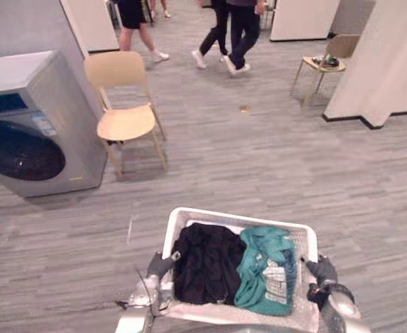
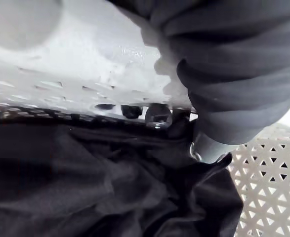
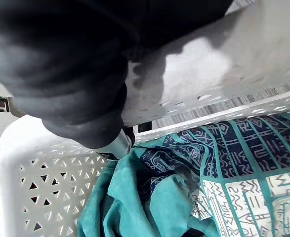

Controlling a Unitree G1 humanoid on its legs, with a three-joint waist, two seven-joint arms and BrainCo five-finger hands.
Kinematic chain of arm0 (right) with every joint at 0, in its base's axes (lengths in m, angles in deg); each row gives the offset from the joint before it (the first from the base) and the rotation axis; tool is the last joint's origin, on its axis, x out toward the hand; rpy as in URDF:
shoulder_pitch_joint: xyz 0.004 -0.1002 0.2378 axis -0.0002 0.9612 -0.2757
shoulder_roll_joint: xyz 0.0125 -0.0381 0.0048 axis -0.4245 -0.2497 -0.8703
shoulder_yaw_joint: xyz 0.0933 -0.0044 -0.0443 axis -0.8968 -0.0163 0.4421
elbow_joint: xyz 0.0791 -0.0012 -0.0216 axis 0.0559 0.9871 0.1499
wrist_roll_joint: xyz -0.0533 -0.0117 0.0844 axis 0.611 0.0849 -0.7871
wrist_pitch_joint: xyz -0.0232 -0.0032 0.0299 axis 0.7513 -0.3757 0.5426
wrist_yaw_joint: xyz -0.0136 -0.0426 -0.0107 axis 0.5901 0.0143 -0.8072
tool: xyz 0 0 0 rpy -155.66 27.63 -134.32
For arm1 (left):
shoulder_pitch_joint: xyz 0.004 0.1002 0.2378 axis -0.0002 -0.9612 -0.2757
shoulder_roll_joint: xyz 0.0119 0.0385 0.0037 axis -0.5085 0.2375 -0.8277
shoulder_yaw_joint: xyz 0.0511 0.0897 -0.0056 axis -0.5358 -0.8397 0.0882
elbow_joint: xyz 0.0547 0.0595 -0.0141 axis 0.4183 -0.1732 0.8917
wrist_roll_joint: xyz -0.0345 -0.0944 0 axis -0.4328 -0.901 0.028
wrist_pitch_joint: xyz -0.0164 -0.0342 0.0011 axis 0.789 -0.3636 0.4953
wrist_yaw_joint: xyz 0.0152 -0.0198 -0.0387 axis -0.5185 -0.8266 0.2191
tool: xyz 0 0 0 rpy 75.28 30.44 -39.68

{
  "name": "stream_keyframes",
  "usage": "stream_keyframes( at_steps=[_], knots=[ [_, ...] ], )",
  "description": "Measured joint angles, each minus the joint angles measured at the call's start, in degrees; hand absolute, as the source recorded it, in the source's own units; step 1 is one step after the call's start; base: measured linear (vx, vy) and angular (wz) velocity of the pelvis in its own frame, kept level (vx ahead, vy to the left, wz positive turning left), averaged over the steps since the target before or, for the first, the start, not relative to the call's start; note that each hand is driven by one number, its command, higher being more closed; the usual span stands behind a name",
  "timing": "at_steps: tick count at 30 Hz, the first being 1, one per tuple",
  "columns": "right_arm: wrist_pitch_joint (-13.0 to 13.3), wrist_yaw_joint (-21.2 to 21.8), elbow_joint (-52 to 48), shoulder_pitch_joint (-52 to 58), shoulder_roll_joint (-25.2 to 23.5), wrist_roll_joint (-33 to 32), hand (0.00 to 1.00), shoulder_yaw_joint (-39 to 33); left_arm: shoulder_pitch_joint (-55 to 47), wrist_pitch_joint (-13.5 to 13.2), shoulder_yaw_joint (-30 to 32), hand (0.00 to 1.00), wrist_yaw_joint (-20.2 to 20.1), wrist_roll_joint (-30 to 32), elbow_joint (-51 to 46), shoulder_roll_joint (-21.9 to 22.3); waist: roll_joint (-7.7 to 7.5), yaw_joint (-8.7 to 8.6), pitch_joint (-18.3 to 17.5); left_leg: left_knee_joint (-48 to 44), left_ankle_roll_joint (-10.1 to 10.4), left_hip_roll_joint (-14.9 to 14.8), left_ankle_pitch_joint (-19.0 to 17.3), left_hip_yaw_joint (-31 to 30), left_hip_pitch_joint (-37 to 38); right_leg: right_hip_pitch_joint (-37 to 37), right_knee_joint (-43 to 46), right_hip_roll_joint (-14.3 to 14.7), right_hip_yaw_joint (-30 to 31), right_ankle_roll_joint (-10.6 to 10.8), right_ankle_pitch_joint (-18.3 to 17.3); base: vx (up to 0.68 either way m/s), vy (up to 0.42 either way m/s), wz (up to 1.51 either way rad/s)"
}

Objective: Pick up the laundry basket with both hands and put the clothes into the washing machine.

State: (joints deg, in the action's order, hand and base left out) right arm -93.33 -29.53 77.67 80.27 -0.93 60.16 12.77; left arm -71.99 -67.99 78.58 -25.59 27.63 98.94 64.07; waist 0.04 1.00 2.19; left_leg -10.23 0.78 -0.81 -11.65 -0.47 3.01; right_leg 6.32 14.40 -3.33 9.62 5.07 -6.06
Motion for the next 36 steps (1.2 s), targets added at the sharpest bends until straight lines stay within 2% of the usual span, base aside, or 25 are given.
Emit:
stream_keyframes(
  at_steps=[6, 8, 14, 17, 19, 20, 22, 23, 24, 25, 26, 27, 28, 29, 30, 31, 32, 34, 35, 36],
  knots=[
    [0.0, 0.0, 0.1, 0.0, 0.0, -0.1, 1.0, 0.0, 0.0, 0.0, 0.1, 1.0, 0.0, 0.0, 0.2, 0.0, -0.04, 0.02, 0.0, 0.1, 0.0, -0.1, 0.0, 0.1, 0.0, 0.0, -0.1, 0.0, 0.0, 0.0, 0.0, 0.0, 0.0, 0.0],
    [0.5, 0.0, 1.3, -0.2, 0.1, -0.2, 1.0, 0.0, 0.4, -0.8, 0.1, 1.0, 0.0, 0.0, 1.8, 0.0, -0.12, 0.11, 0.0, 0.2, 0.0, -0.2, 0.0, 0.4, 0.0, 0.0, -0.4, 0.0, 0.0, 0.0, 0.0, 0.0, 0.0, -0.02],
    [1.7, 0.4, 14.7, -6.7, 1.7, -2.1, 1.0, 1.0, 4.5, -2.9, 0.2, 1.0, 0.1, -0.1, 11.5, -0.5, -0.87, 0.59, 0.1, 0.3, 0.0, -0.9, 0.0, -0.1, -0.7, 0.1, -1.5, 0.3, -1.1, 0.0, 0.1, 0.01, -0.008, 0.04],
    [2.3, 0.6, 19.1, -9.7, 2.3, -3.5, 1.0, 1.9, 6.2, -3.0, 0.2, 1.0, 0.2, -0.4, 13.8, -1.1, -1.39, 0.51, 1.2, -2.2, 1.0, -1.7, -1.2, -1.2, -1.4, 0.0, -0.3, 0.9, -2.5, -0.7, -0.9, 0.06, -0.044, 0.25],
    [2.5, 0.7, 18.7, -10.0, 2.4, -4.1, 1.0, 2.3, 6.4, -3.0, 0.6, 1.0, 0.3, -0.4, 13.7, -1.2, -2.02, 1.27, 3.3, -11.6, 2.9, -2.4, -3.4, -1.4, -3.6, -1.0, 3.2, 1.3, -3.7, -1.5, -4.2, 0.02, -0.082, 0.31],
    [2.6, 0.8, 17.6, -10.0, 2.8, -4.4, 1.0, 2.7, 6.3, -3.0, 0.8, 1.0, 0.3, -0.4, 12.3, -1.1, -2.2, 1.35, 4.5, -26.5, 3.4, -2.6, -2.9, -1.5, -9.4, -1.6, 6.4, 1.4, -4.7, -2.2, -6.8, -0.02, -0.089, 0.4],
    [2.3, 0.8, 16.1, -9.7, 3.8, -4.6, 1.0, 2.9, 5.3, -3.0, 1.0, 1.0, 0.3, -0.4, 10.5, -0.7, -1.57, 1.64, 5.3, -39.3, 4.8, -3.3, 1.4, -1.4, -14.8, -2.5, 9.6, 1.9, -5.0, -3.3, -10.0, 0.04, -0.062, 0.27],
    [2.3, 0.9, 15.4, -9.6, 3.4, -5.2, 1.0, 2.8, 4.6, -3.4, 1.4, 1.0, 0.2, -0.3, 8.3, -0.8, -2.37, 1.72, 5.7, -45.9, 4.5, -3.3, 4.4, -0.8, -18.9, -3.2, 10.6, 1.2, -4.8, -3.9, -11.6, 0.17, -0.006, 0.11],
    [2.5, 0.9, 13.4, -9.3, 3.5, -5.7, 1.0, 2.7, 4.7, -3.2, 1.2, 1.0, 0.2, -0.3, 7.3, -0.9, -2.0, 1.61, 5.7, -45.2, 3.3, -3.5, 2.0, -0.4, -21.0, -3.6, 10.4, 0.5, -4.8, -3.9, -12.2, 0.15, 0.008, 0.02],
    [2.3, 0.9, 12.6, -9.4, 3.7, -5.9, 1.0, 2.7, 4.7, -3.2, 1.2, 1.0, 0.2, -0.4, 7.1, -0.8, -1.94, 1.51, 5.7, -43.0, 3.2, -3.7, 0.8, 0.0, -21.6, -3.7, 10.3, 0.0, -4.5, -3.7, -12.4, 0.27, 0.083, -0.04],
    [2.1, 0.8, 12.4, -9.2, 4.0, -6.1, 1.0, 2.7, 4.8, -3.2, 1.2, 1.0, 0.2, -0.4, 6.9, -0.7, -1.88, 1.5, 5.8, -36.1, 3.0, -4.0, -0.4, 0.6, -22.4, -4.6, 9.0, -1.0, -4.3, -3.3, -12.6, 0.21, 0.111, -0.05],
    [2.1, 0.7, 12.4, -9.1, 4.0, -6.3, 1.0, 2.6, 4.8, -3.0, 1.0, 1.0, 0.2, -0.4, 6.9, -0.7, -1.92, 1.5, 5.8, -31.8, 3.0, -4.0, -0.4, 0.6, -22.7, -5.0, 8.3, -1.5, -4.3, -3.1, -12.7, 0.4, 0.249, 0.08],
    [1.8, 0.0, 12.4, -9.0, 4.1, -6.4, 1.0, 2.6, 4.8, -2.5, 0.2, 1.0, 0.2, -0.4, 6.3, -1.1, -1.89, 1.44, 5.8, -17.1, 4.0, -4.2, 0.9, 0.1, -22.7, -6.5, 5.9, -3.2, -4.9, -2.0, -13.2, 0.32, 0.234, 0.12],
    [1.7, -0.1, 12.5, -9.0, 4.3, -6.5, 1.0, 2.6, 4.9, -2.3, 0.0, 1.0, 0.2, -0.4, 6.2, -1.1, -1.75, 1.49, 5.7, -12.9, 4.7, -4.1, 1.6, -0.4, -22.7, -7.2, 5.2, -3.7, -5.0, -1.2, -13.6, 0.35, 0.268, 0.09],
    [1.6, -0.1, 12.5, -9.0, 4.5, -6.5, 1.0, 2.5, 4.9, -2.2, -0.1, 1.0, 0.3, -0.4, 6.2, -1.2, -1.9, 1.61, 5.7, -12.2, 4.8, -4.1, 5.0, 0.3, -22.7, -7.9, 4.8, -4.4, -5.0, -0.4, -14.0, 0.34, 0.264, 0.02],
    [1.6, -0.4, 12.7, -9.0, 3.6, -6.5, 1.0, 2.4, 5.3, -2.1, -0.3, 1.0, 1.0, -0.4, 6.2, -1.9, -3.02, 2.33, 5.2, -13.5, 3.2, -2.3, 6.5, 2.7, -22.2, -9.5, 3.0, -7.0, -4.6, 0.9, -14.4, 0.35, 0.252, -0.08],
    [1.6, -0.4, 12.5, -8.9, 3.2, -6.5, 1.0, 2.3, 5.8, -2.0, -0.4, 1.0, 1.3, -0.4, 6.2, -2.2, -3.45, 2.7, 4.9, -16.2, 2.1, -1.8, 4.3, 3.8, -22.8, -10.4, 1.7, -8.1, -4.2, 3.1, -12.7, 0.47, 0.311, -0.16],
    [1.5, -0.6, 12.3, -9.4, 2.6, -6.4, 1.0, 2.3, 6.3, -2.0, -0.3, 1.0, 1.5, -0.4, 6.0, -2.5, -3.65, 3.1, 4.6, -21.5, 0.7, -0.4, 2.7, 5.7, -23.7, -12.0, 1.6, -10.0, -2.8, 4.4, -10.0, 0.5, 0.366, -0.02],
    [1.5, -0.7, 12.2, -9.2, 2.6, -6.4, 1.0, 1.6, 6.5, -2.0, -0.9, 1.0, 1.5, -0.4, 5.8, -2.5, -3.46, 2.91, 3.7, -20.7, -0.3, 2.0, 2.0, 6.0, -21.7, -11.2, 6.4, -11.3, -1.6, 3.2, -7.1, 0.45, 0.329, 0.19],
    [1.5, -0.7, 12.3, -9.2, 2.6, -6.4, 1.0, 1.2, 6.7, -2.0, -1.2, 1.0, 1.5, -0.4, 5.8, -2.5, -2.99, 2.96, 3.5, -19.2, -1.0, 2.7, 1.4, 6.1, -20.1, -9.4, 10.6, -11.3, -0.8, 2.6, -5.4, 0.45, 0.304, 0.23]
  ],
)
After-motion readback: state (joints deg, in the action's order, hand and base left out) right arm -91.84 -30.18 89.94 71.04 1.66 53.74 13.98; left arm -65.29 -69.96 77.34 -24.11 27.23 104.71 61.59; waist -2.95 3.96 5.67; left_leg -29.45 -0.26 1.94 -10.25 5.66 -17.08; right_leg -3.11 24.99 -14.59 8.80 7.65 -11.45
